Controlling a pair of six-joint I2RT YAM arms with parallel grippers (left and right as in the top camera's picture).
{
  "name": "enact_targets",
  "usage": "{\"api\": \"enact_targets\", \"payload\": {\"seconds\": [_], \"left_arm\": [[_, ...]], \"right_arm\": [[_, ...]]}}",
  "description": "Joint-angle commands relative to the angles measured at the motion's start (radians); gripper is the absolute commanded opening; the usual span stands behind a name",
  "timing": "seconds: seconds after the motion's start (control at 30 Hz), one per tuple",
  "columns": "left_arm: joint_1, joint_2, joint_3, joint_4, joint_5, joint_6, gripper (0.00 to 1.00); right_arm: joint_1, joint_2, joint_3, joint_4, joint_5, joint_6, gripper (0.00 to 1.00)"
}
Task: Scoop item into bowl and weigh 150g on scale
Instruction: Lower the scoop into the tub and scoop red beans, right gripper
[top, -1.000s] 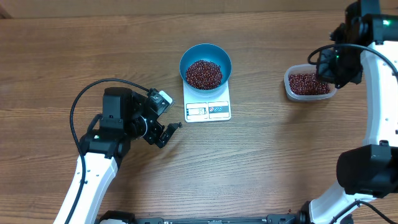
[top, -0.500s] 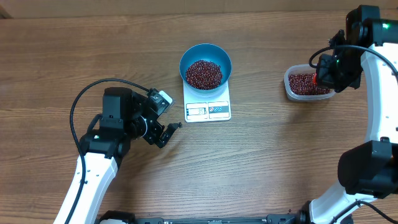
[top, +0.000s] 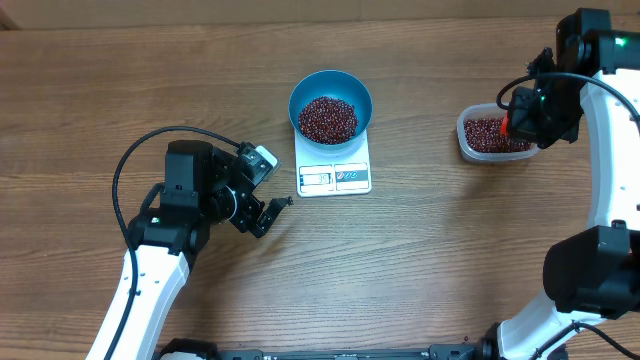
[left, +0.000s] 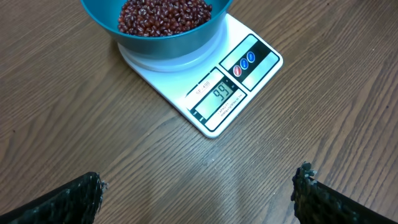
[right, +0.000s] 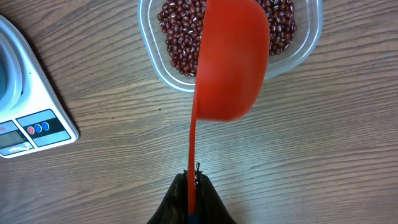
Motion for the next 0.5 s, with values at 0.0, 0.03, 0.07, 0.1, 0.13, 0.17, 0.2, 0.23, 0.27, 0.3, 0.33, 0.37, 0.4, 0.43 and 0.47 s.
{"api": "enact_targets", "payload": {"seconds": [0.0, 0.03, 0.07, 0.1, 0.13, 0.17, 0.2, 0.23, 0.27, 0.3, 0.33, 0.37, 0.4, 0.43, 0.47], "left_arm": [[-0.002, 0.0, 0.0, 0.003, -0.003, -0.01, 1.0], [-0.002, 0.0, 0.0, 0.003, -0.003, -0.01, 1.0], [-0.002, 0.0, 0.0, 0.003, -0.003, -0.01, 1.0], [-0.002, 0.0, 0.0, 0.003, -0.003, -0.01, 1.0], [-0.002, 0.0, 0.0, 0.003, -0.003, -0.01, 1.0], [-0.002, 0.0, 0.0, 0.003, -0.003, -0.01, 1.0], [-0.002, 0.0, 0.0, 0.003, -0.003, -0.01, 1.0], [-0.002, 0.0, 0.0, 0.003, -0.003, -0.01, 1.0], [-0.002, 0.0, 0.0, 0.003, -0.003, -0.01, 1.0], [-0.002, 0.0, 0.0, 0.003, -0.003, -0.01, 1.0], [-0.002, 0.0, 0.0, 0.003, -0.003, -0.01, 1.0], [-0.002, 0.0, 0.0, 0.003, -0.003, -0.01, 1.0], [-0.002, 0.0, 0.0, 0.003, -0.003, -0.01, 1.0], [-0.002, 0.0, 0.0, 0.003, -0.003, -0.01, 1.0], [-0.002, 0.0, 0.0, 0.003, -0.003, -0.01, 1.0]], "right_arm": [[-0.004, -0.022, -0.003, 0.004, -0.01, -0.008, 0.04], [-0.004, -0.022, -0.003, 0.005, -0.011, -0.008, 0.04], [-0.004, -0.022, -0.003, 0.005, -0.015, -0.008, 0.04], [-0.004, -0.022, -0.003, 0.005, -0.017, -0.008, 0.04], [-0.004, -0.022, -0.003, 0.007, -0.018, -0.008, 0.04], [-0.004, -0.022, -0.003, 0.008, -0.024, -0.008, 0.04], [-0.004, -0.022, -0.003, 0.009, -0.034, -0.008, 0.04], [-0.004, -0.022, -0.003, 0.008, -0.041, -0.008, 0.04], [-0.004, -0.022, -0.003, 0.007, -0.043, -0.008, 0.04], [-0.004, -0.022, -0.003, 0.006, -0.043, -0.008, 0.04], [-0.004, -0.022, -0.003, 0.005, -0.043, -0.008, 0.04], [-0.004, -0.022, -0.003, 0.005, -0.043, -0.008, 0.04], [-0.004, -0.022, -0.003, 0.005, -0.043, -0.008, 0.04], [-0.004, -0.022, -0.003, 0.004, -0.043, -0.008, 0.04], [-0.004, -0.022, -0.003, 0.004, -0.043, -0.012, 0.04]]}}
